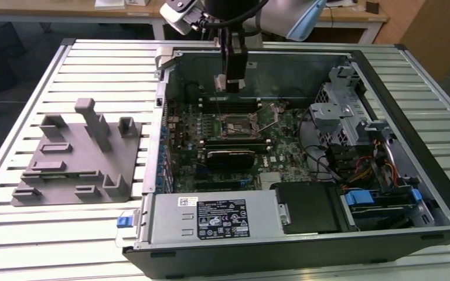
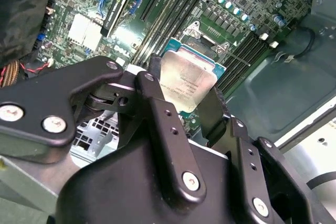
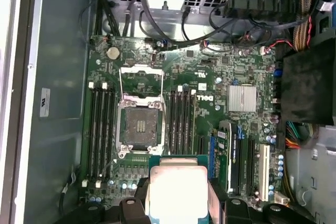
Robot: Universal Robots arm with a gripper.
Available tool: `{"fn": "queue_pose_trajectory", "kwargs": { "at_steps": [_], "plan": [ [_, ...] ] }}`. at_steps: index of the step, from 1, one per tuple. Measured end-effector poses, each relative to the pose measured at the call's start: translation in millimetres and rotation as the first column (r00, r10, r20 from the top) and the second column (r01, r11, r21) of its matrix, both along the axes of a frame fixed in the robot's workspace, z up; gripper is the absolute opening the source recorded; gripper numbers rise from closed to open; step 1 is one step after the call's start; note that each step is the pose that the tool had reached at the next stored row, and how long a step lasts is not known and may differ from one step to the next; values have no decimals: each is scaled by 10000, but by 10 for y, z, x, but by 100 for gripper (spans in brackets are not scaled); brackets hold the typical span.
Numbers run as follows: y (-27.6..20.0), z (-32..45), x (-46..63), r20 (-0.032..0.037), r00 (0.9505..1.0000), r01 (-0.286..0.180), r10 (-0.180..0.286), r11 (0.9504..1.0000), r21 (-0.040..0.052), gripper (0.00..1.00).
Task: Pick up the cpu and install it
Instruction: 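Place the cpu into insertion slot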
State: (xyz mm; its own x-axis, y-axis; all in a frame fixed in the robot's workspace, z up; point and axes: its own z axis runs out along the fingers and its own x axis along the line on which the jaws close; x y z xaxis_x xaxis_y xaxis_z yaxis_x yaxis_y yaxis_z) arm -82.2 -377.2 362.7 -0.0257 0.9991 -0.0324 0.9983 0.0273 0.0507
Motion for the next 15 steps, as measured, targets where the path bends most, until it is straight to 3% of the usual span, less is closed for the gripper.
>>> {"fn": "queue_pose_trajectory", "kwargs": {
  "at_steps": [5, 15],
  "plan": [
    [3, -8, 3, 0, 9998, 218, -218, 9998, -2, 53],
    [5, -62, 7, 0, 9997, 226, -226, 9997, 14, 53]
  ]
}}
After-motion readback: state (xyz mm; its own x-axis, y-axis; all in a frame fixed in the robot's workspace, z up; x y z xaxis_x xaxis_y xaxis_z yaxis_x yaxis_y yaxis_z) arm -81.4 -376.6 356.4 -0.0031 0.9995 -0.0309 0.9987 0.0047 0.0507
